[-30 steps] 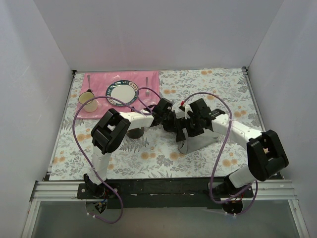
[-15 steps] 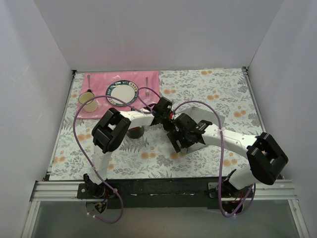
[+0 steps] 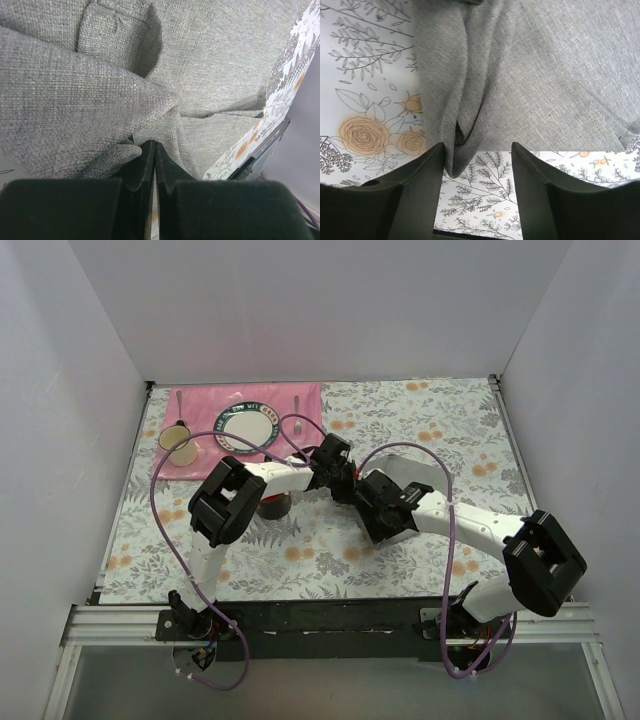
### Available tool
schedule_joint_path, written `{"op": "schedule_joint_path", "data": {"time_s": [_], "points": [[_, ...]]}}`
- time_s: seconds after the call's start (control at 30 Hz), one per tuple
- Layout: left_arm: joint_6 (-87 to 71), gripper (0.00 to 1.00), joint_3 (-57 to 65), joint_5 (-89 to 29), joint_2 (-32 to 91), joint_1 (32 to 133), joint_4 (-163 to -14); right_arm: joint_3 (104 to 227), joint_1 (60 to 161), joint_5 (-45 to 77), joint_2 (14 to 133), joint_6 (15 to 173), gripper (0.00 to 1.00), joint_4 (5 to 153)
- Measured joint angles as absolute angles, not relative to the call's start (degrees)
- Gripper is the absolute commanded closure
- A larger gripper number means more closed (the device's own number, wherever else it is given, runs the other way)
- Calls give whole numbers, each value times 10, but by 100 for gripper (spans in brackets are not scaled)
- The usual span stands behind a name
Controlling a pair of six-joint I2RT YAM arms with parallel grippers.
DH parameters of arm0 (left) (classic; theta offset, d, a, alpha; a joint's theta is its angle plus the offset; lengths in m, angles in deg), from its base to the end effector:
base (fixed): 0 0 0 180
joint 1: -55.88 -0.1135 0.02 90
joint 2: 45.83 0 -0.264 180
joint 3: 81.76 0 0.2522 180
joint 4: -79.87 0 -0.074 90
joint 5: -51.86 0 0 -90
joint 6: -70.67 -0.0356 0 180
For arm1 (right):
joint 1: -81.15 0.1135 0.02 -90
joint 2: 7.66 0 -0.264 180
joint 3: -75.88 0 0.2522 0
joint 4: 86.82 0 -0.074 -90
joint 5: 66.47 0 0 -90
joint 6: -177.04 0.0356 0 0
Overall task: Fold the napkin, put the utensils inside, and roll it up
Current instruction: Roll the napkin with the utensil
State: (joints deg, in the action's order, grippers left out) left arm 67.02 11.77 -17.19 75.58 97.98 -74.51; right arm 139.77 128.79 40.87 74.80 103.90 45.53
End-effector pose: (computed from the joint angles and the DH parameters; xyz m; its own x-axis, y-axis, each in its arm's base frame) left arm 0.3211 -0.3073 0.1347 -0.8203 -0.5149 0.2490 -0.5453 0.5729 -0.6119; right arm 0.1884 0.1909 0.1961 -0.7712 -0.4348 -0.4650 -0.4187 0.8966 -0.1441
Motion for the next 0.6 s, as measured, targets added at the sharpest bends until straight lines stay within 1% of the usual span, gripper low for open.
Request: {"op": "schedule_joint_path", "data": {"time_s": [0.03,0.1,0.13,0.17,0.3,0.43,0.6], "points": [[670,100,119,-172,757,980,-744,1396,1285,410,745,1039,46,454],[670,100,120,-171,758,980,-744,1392,1275,411,740,1040,50,453],[670,100,121,-171,758,980,-744,1389,1268,411,739,1041,54,455],[670,100,122,-171,758,980,-744,1386,1263,411,739,1041,55,457],[670,100,129,-166,765,980,-744,1371,1244,405,742,1045,59,465],[670,100,138,-162,771,979,-740,1367,1240,395,765,1051,65,471],[667,100,155,-154,782,979,-733,1369,1239,387,781,1057,65,476]]}}
